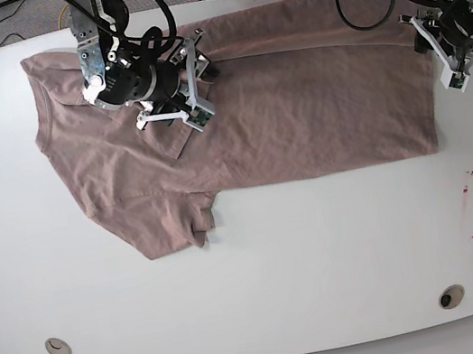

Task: Fold the T-shirt properly
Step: 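Lower the open right gripper onto the shirt near the sleeve, then close the right gripper on the shirt fabric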

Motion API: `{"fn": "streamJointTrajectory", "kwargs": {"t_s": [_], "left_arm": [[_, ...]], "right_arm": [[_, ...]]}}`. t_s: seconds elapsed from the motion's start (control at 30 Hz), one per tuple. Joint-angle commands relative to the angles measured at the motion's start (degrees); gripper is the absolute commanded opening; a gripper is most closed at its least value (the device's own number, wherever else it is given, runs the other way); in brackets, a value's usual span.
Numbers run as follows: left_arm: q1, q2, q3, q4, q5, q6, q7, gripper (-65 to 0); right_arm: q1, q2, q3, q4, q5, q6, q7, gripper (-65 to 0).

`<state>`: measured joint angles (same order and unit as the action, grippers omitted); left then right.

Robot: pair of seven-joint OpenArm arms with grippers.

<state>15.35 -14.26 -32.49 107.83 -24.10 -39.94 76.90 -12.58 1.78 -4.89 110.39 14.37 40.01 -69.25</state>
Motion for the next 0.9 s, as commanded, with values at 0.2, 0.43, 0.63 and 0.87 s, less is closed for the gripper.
{"fn": "streamJointTrajectory", "kwargs": {"t_s": [0.2,0.43,0.63,0.87], "left_arm": [[-0.45,-0.82,-0.26,0.78,-0.21,-0.06,-0.46,-40.8],[-0.45,-0.82,-0.43,0.78,-0.21,-0.06,-0.46,-40.8],[-0.45,-0.82,-0.43,0.78,-0.21,-0.06,-0.46,-40.8],[-0.45,-0.82,-0.34,0.78,-0.21,-0.06,-0.46,-40.8]], "right_arm": [[0.67,-0.07,-0.61,-1.95,-2.81,-0.01,5.03,-33.1],[0.75,0.99,-0.52,-3.97,-3.07,-0.01,6.88,-48.7],[0.75,1.52,-0.52,-4.85,-3.07,-0.01,7.76,-61.5],[0.49,1.52,-0.52,-1.86,-2.63,-0.01,7.76,-61.7]]}}
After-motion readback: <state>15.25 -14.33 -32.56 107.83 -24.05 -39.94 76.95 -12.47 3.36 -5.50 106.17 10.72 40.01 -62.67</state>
